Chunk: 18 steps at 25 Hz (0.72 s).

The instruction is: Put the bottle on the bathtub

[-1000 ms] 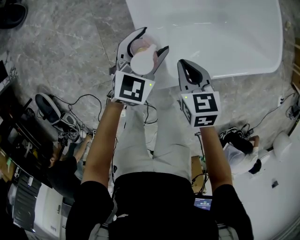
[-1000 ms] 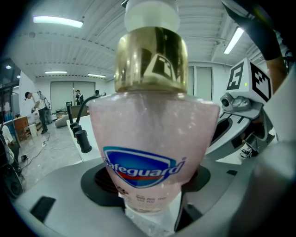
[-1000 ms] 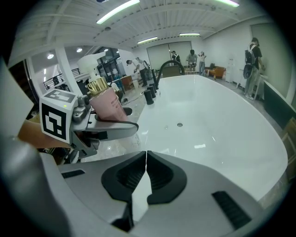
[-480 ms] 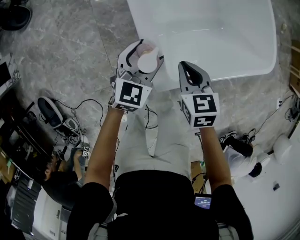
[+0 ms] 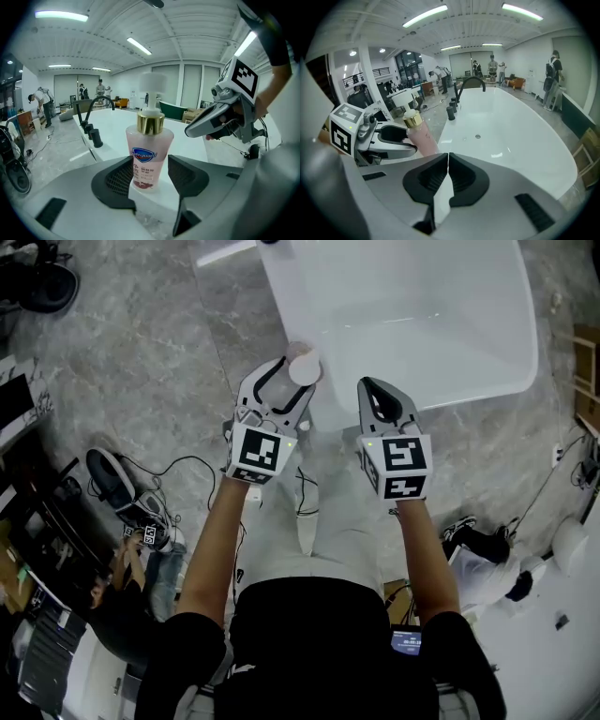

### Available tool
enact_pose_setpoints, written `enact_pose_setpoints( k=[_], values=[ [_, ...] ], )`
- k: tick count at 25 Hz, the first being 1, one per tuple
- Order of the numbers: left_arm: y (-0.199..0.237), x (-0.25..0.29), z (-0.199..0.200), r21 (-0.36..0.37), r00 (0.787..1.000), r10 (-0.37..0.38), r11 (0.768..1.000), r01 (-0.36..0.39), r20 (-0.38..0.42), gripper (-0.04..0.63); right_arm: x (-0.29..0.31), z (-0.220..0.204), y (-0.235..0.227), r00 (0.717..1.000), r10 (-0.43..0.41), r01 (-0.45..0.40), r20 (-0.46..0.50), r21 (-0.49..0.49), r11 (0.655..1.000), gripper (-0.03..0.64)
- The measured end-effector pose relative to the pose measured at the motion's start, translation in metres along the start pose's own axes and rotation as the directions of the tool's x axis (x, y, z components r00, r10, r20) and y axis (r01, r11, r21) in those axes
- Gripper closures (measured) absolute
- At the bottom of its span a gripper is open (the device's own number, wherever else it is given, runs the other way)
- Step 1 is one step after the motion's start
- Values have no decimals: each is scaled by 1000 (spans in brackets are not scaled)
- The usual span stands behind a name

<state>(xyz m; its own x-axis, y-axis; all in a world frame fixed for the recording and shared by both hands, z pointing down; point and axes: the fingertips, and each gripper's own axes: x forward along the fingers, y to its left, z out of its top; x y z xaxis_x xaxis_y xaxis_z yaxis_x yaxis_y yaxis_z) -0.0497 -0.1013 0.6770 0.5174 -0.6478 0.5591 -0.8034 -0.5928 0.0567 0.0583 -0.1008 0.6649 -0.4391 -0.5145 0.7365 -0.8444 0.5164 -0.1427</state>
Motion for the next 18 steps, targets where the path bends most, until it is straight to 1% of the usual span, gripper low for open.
enact_pose_setpoints(
  k=[3, 6, 7, 11, 14, 16, 18],
  values=[
    [-2, -19, 12, -1, 1000, 11, 1000, -11, 19, 410, -13, 12, 5, 1000, -9, 9, 20, -3, 1000, 592],
    [-3, -38, 30, -12, 998, 41, 999, -41, 53, 507, -28, 23, 8, 999, -16, 16, 31, -6, 1000, 592],
    [-3, -44, 35, -17, 997, 50, 999, -49, 61, 528, -32, 27, 9, 999, -18, 18, 36, -7, 1000, 592],
    [6, -60, 61, -9, 993, 71, 998, -70, 95, 556, -49, 51, 14, 997, -29, 31, 76, -26, 999, 592],
    [10, -76, 81, -11, 991, 85, 996, -85, 106, 569, -65, 64, 18, 994, -39, 42, 99, -30, 999, 592],
    [10, -88, 96, -15, 989, 93, 996, -92, 111, 573, -76, 70, 17, 992, -54, 58, 112, -34, 998, 592],
    [10, -99, 114, -17, 986, 97, 995, -96, 137, 577, -88, 77, 11, 989, -73, 78, 130, -29, 997, 592]
  ],
)
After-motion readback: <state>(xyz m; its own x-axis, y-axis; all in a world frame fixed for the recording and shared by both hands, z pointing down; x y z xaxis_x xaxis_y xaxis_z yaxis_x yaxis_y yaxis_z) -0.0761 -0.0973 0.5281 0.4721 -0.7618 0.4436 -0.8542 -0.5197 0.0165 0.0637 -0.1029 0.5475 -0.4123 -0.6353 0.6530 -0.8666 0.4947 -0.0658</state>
